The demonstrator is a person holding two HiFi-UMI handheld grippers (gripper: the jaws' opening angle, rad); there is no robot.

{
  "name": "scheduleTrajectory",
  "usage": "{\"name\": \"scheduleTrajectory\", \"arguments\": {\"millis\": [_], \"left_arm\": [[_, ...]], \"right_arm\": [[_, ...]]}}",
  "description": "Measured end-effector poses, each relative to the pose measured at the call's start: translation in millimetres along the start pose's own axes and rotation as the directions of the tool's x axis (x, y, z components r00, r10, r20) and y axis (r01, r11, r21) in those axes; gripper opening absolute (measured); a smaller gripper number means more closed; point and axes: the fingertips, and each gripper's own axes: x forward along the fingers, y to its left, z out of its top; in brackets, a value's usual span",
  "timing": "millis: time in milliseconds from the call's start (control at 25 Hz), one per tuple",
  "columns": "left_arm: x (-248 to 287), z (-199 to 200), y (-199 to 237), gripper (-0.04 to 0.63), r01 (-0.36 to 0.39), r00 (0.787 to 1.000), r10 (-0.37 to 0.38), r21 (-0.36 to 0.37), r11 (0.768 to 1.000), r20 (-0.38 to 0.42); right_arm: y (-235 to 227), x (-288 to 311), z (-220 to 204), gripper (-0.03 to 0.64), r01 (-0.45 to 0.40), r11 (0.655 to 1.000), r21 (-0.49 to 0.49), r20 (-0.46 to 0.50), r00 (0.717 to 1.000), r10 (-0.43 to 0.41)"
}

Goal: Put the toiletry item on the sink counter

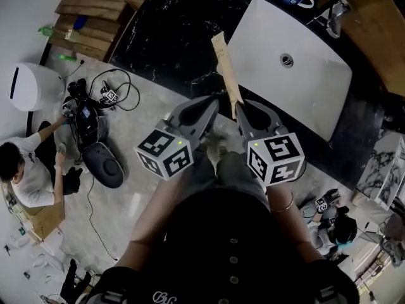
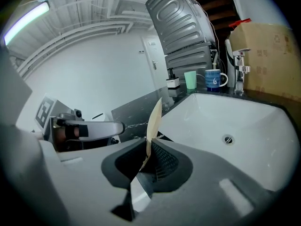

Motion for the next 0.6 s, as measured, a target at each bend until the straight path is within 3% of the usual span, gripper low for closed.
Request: {"name": "scheduleTrajectory", "arguments": {"millis": [600], "left_arm": [[-1.4, 6.7, -1.4, 0.020, 0.005, 1.000, -0.005, 0.003, 1.000, 0.023]], "right_arm": [[1.9, 3.2, -10.8, 0.186, 0.001, 0.999, -0.053, -0.060, 0.998, -0.004]]}}
